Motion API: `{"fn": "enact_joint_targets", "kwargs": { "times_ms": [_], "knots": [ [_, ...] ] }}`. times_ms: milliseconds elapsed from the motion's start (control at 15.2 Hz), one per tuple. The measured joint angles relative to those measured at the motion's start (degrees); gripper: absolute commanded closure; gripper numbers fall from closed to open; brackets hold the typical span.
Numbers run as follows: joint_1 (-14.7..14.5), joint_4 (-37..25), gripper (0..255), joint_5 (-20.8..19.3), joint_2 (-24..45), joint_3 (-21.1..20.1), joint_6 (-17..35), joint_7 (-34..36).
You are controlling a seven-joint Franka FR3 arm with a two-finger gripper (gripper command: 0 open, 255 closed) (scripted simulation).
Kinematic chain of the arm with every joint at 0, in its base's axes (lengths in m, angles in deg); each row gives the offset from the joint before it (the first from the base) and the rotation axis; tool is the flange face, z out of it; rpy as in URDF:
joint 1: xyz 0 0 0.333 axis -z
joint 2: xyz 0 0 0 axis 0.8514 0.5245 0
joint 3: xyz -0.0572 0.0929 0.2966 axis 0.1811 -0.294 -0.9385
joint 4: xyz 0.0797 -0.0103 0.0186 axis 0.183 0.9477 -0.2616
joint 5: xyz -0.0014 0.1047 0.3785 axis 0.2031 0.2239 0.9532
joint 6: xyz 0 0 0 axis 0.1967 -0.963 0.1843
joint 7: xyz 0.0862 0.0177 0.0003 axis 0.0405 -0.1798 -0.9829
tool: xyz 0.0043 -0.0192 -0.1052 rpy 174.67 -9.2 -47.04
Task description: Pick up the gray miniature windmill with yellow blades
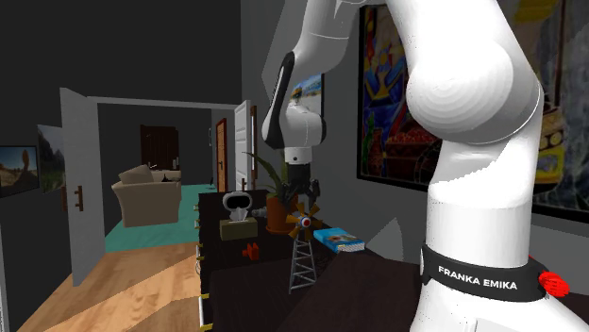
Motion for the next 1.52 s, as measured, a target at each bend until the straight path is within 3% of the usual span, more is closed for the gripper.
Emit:
{"fn": "enact_joint_targets", "kwargs": {
  "times_ms": [396, 462, 1122, 1518],
  "knots": [
    [1.21, -0.56, 0, 2.14, 4.12, -1.51, 3.44, -1.30],
    [1.32, -0.58, 255, 2.27, 4.39, -1.61, 3.68, -1.42],
    [1.37, -0.64, 255, 2.41, 4.55, -1.73, 3.92, -1.49],
    [0.41, -0.03, 255, 0.74, 1.24, -0.39, 1.18, -0.47]
  ]
}}
